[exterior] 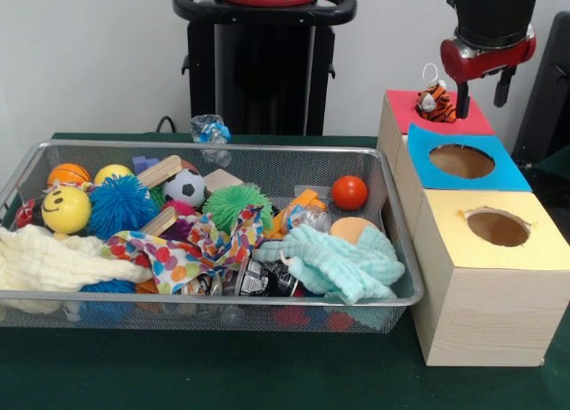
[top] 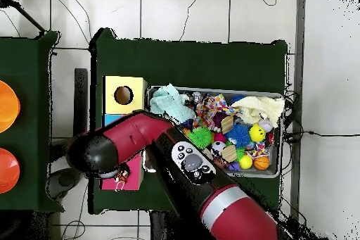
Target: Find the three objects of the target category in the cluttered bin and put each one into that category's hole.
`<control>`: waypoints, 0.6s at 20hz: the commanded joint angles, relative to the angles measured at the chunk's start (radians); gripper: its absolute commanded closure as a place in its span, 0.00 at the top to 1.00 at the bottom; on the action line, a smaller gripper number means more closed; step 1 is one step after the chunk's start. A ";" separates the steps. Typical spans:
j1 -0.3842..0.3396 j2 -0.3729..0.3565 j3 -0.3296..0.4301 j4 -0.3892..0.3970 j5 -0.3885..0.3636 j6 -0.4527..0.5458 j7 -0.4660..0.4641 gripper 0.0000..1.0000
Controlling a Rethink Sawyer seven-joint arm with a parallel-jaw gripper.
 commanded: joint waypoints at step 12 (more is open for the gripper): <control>0.019 0.030 0.021 0.013 -0.126 -0.121 -0.101 1.00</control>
